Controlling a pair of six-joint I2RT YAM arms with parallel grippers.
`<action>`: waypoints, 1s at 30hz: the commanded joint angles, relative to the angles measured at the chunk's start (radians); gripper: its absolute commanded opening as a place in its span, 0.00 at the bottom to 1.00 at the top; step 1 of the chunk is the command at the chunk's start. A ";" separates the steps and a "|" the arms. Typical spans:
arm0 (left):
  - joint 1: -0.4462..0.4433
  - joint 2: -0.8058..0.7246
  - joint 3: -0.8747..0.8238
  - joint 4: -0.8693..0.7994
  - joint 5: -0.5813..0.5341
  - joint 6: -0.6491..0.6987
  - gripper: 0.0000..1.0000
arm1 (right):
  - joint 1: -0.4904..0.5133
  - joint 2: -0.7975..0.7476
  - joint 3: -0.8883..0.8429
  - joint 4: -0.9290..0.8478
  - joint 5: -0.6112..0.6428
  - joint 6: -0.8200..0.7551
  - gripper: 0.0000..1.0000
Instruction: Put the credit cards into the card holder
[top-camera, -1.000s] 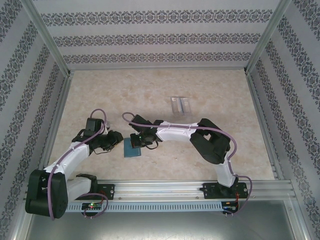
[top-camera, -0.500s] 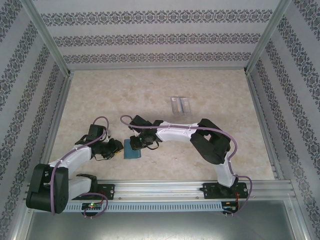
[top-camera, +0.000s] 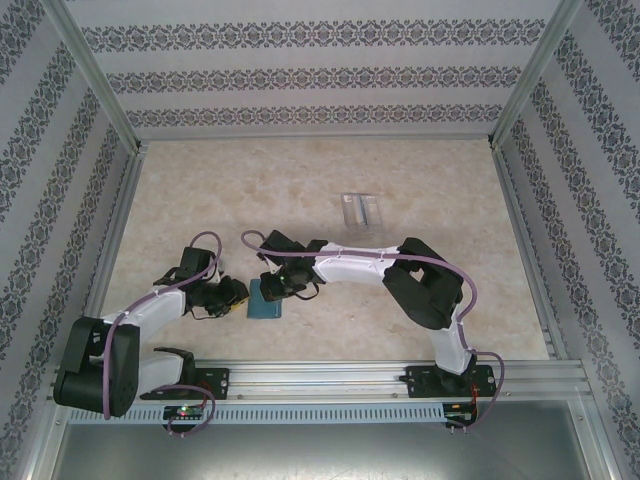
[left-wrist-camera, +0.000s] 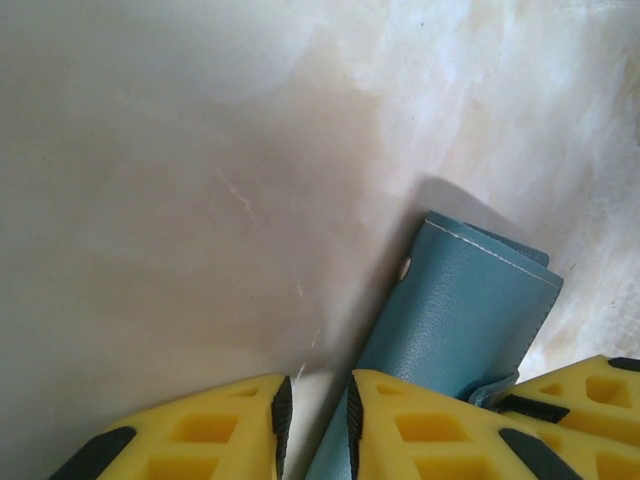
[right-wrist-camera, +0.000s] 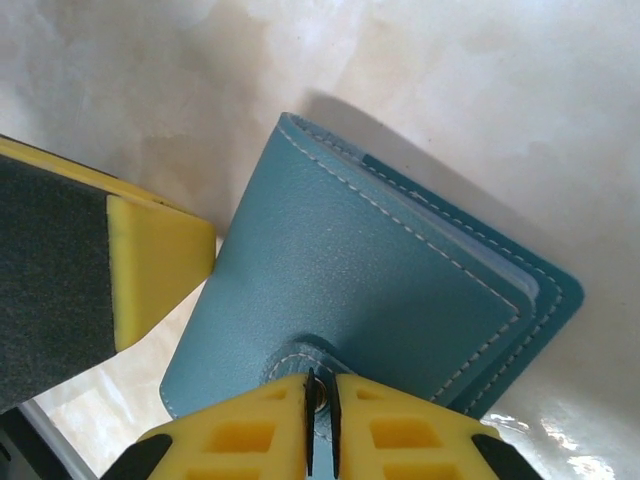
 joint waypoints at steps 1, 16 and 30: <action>-0.027 0.045 -0.004 0.058 -0.019 -0.005 0.26 | 0.011 -0.023 -0.021 0.001 -0.035 0.012 0.15; -0.031 0.067 0.008 0.055 -0.027 -0.002 0.26 | 0.035 0.026 0.027 -0.056 -0.016 -0.043 0.14; -0.039 0.102 0.022 0.077 -0.005 -0.007 0.26 | 0.056 0.127 0.138 -0.203 0.085 -0.060 0.14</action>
